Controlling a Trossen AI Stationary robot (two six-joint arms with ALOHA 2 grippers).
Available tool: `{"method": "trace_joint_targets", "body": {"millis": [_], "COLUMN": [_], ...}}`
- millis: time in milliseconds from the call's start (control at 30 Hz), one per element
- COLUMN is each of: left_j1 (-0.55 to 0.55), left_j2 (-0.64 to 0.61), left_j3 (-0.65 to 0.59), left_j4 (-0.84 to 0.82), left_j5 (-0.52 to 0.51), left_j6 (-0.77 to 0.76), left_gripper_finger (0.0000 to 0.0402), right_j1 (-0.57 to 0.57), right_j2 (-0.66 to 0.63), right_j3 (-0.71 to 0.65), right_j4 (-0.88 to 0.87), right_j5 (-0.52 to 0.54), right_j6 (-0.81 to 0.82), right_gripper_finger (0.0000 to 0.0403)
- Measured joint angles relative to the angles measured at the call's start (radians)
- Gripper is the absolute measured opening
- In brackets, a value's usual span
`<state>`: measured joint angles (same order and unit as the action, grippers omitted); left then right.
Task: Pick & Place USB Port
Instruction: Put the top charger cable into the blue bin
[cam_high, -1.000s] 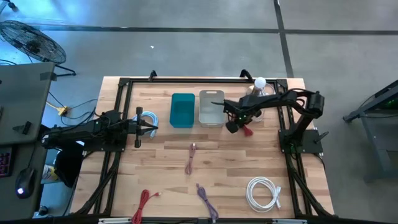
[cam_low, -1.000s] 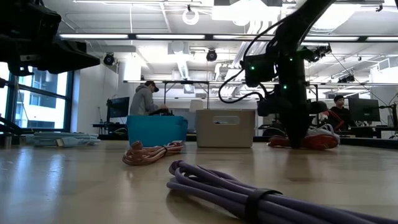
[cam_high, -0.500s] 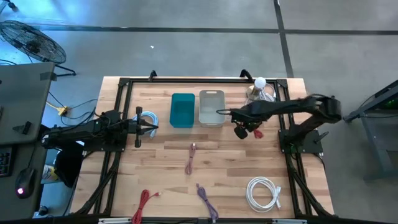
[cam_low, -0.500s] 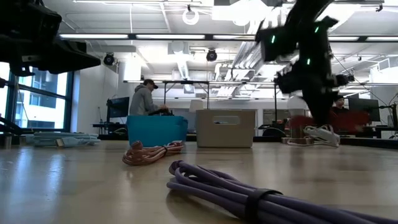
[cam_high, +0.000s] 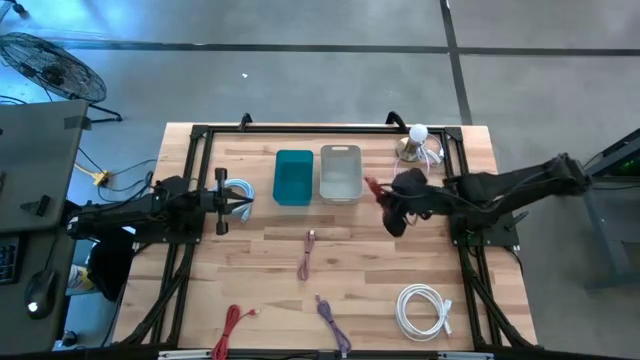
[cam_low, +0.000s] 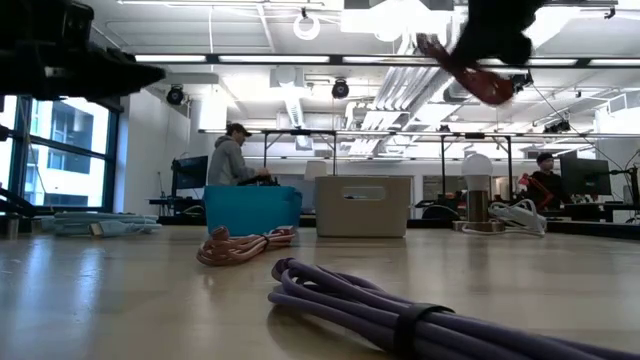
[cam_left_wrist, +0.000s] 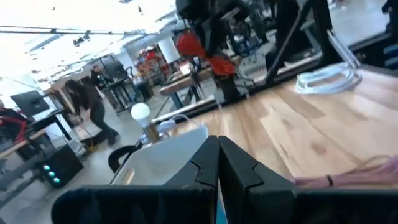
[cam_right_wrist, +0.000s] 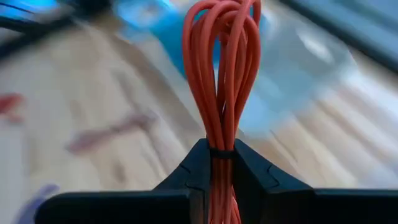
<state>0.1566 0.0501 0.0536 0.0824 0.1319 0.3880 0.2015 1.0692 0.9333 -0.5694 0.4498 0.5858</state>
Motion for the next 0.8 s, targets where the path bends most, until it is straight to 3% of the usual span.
{"method": "trace_joint_targets", "body": {"millis": [167,400,533,800], "left_j1": [0.0,0.0,0.0,0.0], "left_j2": [0.0,0.019,0.06,0.16], "left_j3": [0.002,0.003,0.004,0.006], "left_j4": [0.076,0.091,0.159,0.28], "left_j5": [0.018,0.037,0.045,0.07], "left_j6": [-0.139,-0.235,-0.239,-0.289], "left_gripper_finger": [0.0,0.0014,0.0054,0.0174], "right_j1": [0.055,0.058,0.066,0.088], "right_j2": [0.005,0.065,0.108,0.144], "right_j3": [0.0,0.0,0.0,0.001], "right_j4": [0.202,0.271,0.333,0.468], "right_j5": [0.005,-0.026,-0.063,-0.126], "right_j6": [-0.288,-0.394,-0.447,-0.573], "right_gripper_finger": [0.0034,0.0034,0.0034,0.0034]}}
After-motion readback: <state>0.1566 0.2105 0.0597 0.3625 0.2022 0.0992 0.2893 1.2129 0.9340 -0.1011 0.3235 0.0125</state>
